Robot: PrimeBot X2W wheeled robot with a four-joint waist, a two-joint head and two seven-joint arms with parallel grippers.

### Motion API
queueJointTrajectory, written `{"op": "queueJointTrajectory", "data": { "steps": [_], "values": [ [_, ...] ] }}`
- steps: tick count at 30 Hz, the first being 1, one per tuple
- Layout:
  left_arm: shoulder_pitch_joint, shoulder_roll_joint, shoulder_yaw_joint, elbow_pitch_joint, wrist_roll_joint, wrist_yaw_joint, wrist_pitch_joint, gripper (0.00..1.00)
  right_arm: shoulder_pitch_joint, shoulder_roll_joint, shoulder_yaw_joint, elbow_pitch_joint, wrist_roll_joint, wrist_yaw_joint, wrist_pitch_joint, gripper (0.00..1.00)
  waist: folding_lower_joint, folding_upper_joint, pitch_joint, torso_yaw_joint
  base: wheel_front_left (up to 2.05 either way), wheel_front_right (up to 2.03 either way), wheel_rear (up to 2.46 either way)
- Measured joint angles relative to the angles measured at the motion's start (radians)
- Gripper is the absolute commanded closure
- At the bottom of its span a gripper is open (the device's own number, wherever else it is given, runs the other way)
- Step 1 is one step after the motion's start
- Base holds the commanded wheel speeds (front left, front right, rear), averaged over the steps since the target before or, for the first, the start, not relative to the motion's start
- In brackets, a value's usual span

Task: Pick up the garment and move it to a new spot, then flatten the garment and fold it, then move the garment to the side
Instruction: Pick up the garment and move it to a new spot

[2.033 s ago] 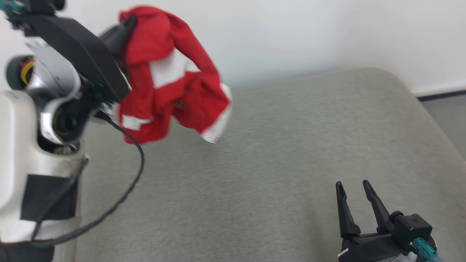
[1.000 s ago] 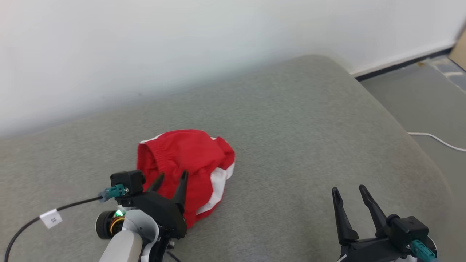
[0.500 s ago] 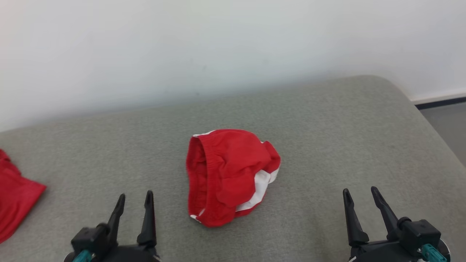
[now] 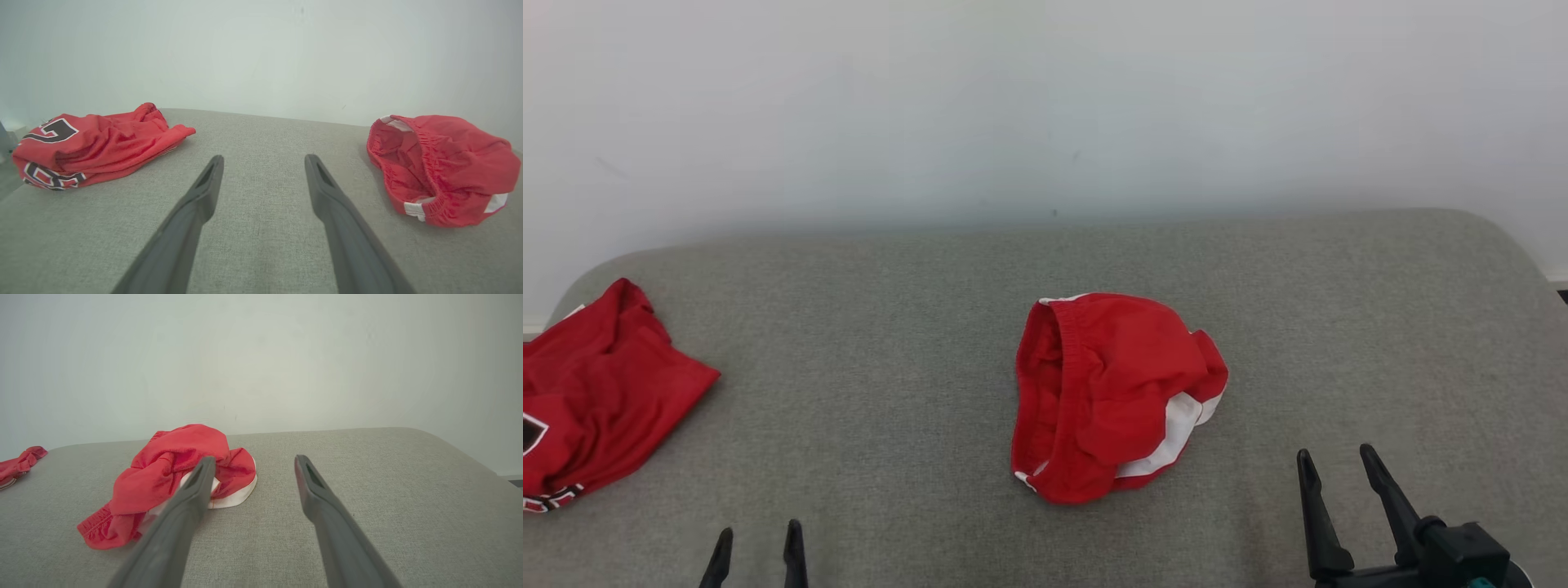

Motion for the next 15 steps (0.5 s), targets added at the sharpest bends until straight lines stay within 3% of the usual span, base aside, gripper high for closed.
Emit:
{"op": "queueJointTrajectory", "data": {
  "steps": [15],
  "values": [
    [0.033, -0.034, 0.079, 0.008, 0.062, -0.051, 0.0, 0.0, 0.022, -0.016, 0.007, 0.053, 0.01, 0.0, -0.029, 0.0, 0.0001, 0.0, -0.015, 0.002, 0.0, 0.0, 0.0]
  ]
}}
